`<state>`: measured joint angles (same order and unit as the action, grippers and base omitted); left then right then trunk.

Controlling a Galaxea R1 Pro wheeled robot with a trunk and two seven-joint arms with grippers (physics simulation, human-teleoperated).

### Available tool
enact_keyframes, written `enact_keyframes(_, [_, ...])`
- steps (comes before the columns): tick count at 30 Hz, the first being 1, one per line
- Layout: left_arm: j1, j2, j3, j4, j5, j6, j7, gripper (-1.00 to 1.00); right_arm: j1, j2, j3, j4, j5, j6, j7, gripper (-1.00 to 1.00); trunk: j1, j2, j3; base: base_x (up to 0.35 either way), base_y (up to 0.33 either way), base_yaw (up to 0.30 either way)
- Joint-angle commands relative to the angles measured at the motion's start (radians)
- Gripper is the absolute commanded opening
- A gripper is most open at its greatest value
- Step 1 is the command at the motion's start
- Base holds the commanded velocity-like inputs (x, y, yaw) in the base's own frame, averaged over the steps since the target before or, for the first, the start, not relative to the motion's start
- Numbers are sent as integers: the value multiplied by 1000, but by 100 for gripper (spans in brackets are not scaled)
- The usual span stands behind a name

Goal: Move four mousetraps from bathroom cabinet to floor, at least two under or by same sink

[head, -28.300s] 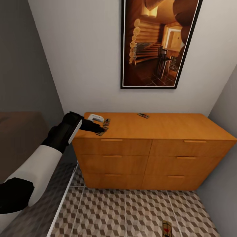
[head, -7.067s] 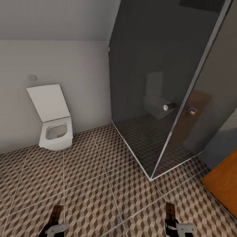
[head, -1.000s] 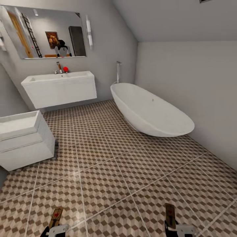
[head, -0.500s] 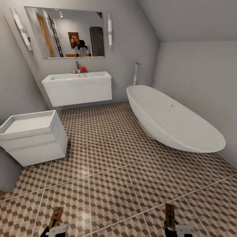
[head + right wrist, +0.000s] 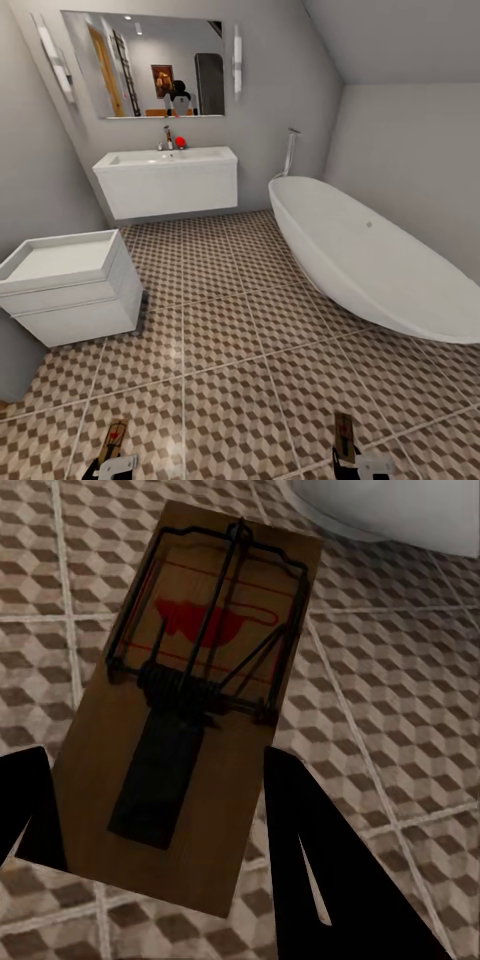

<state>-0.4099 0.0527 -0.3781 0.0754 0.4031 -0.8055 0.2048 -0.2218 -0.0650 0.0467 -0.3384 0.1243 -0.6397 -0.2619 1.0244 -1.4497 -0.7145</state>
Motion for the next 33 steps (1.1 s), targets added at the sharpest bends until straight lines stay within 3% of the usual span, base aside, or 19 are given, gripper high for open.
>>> enact_keyframes(1, [-1,-1,-8,3,-1,-3,9,-100,-1,0,4,1,4,-2,-5,-100,1,0,-1,332,0,0])
enact_keyframes(8, [-1,-1,-9,3,-1,-3,9,-100,-1,1,5,1,4,-2,-5,-100,1,0,-1,333,0,87])
enact_keyframes(25, [-1,-1,-9,3,-1,-1,9,-100,-1,0,4,1,3,-2,-4,-100,1,0,-1,332,0,274])
enact_keyframes(33, [-1,-1,-9,3,-1,0,9,-100,-1,0,4,1,3,-2,-4,-100,1,0,-1,332,-27,59])
